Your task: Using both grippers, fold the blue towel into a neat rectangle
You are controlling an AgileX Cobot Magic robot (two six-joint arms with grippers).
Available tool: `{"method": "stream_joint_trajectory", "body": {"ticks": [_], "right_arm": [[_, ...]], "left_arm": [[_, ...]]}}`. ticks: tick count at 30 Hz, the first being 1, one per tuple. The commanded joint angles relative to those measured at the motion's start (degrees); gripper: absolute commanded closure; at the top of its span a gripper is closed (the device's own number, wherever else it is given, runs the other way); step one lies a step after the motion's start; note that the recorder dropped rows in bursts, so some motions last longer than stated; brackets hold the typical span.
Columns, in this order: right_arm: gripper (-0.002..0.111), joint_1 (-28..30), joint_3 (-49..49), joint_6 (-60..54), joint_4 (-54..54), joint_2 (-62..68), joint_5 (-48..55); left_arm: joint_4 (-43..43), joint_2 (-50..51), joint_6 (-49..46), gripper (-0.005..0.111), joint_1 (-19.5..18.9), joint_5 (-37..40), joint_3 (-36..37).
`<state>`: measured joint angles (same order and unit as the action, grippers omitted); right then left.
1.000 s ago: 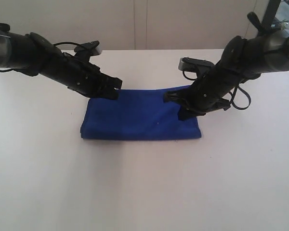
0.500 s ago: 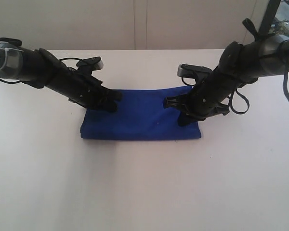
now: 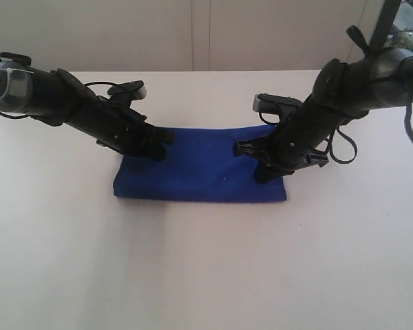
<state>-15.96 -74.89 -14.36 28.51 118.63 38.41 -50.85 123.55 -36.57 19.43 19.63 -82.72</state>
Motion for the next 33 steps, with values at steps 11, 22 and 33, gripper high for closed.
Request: {"method": "stream_joint_trajectory", "body": {"ticks": [11,22,33], "right_arm": [[0.108,0.1,0.1,6.1,-8.1,0.2,4.5],[0.108,0.1,0.1,5.6,-8.2,-2.7,0.0],[0.108,-0.9,0.1,2.6,-1.1,-5.3,-12.2]], "left_arm": [[2.2,1.2,0.8,0.107,0.1,0.6,0.9],[2.1,1.2,0.8,0.107,0.1,1.1,0.9],[2.1,1.2,0.8,0.107,0.1,1.2,0.9]]}}
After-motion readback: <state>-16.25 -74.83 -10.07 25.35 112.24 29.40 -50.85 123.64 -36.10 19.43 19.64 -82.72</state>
